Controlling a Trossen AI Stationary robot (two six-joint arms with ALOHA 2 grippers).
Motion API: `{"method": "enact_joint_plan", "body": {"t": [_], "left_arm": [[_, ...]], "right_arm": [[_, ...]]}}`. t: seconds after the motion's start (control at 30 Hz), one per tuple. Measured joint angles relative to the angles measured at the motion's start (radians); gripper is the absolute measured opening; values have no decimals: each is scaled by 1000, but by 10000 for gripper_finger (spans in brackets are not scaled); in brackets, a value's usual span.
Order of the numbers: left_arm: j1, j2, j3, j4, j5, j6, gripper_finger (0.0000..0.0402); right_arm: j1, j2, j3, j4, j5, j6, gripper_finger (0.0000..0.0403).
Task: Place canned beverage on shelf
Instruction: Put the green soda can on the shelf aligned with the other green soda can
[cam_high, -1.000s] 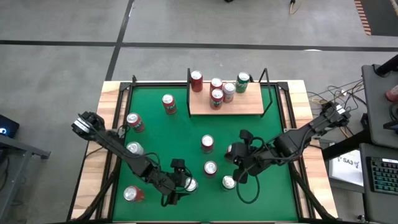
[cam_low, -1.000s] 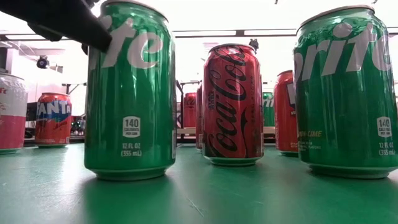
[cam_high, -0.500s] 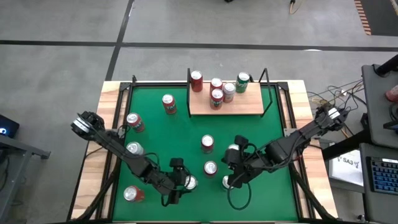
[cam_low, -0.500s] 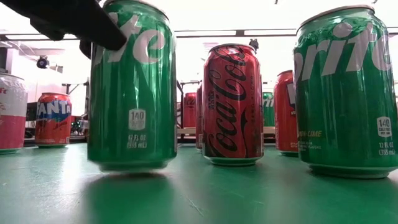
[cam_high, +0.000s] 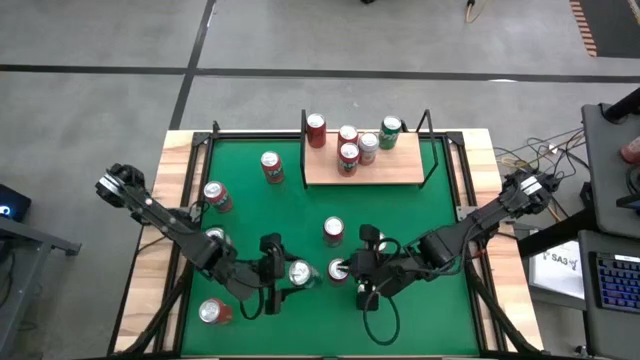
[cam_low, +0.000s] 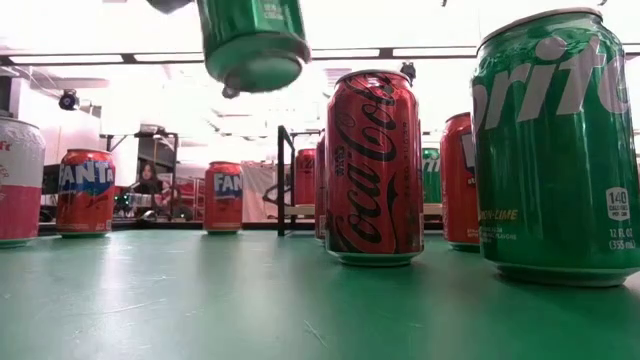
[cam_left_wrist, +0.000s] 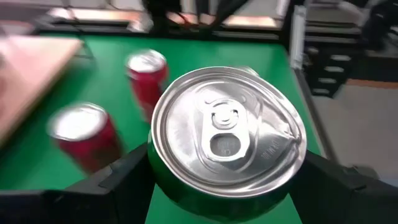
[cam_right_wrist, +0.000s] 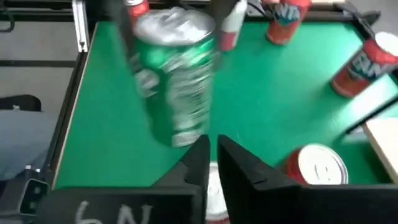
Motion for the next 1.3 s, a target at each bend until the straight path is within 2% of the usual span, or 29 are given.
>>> {"method": "enact_joint_plan", "body": {"t": [0.2, 0.37, 0.47, 0.67, 0.8, 1.13, 1.3], "left_arm": [[21, -55, 84, -177, -68, 25, 285], [62, -66, 140, -232, -78, 50, 285], [86, -62, 170, -252, -78, 76, 285], [136, -59, 219, -282, -76, 133, 285], [174, -59, 248, -291, -75, 158, 285], [256, -59, 286, -291, -51, 176, 285], [267, -59, 286, -291, -55, 212, 285]], "right_arm": [[-27, 17, 0, 101, 33, -72, 118], [-47, 26, 0, 148, 128, -129, 215], [-70, 26, 0, 146, 140, -137, 266], [-105, 26, 0, 145, 141, -183, 333], [-130, 26, 0, 163, 140, -213, 349], [-211, 26, 0, 246, 156, -296, 352], [-235, 26, 0, 277, 155, -312, 322]]}}
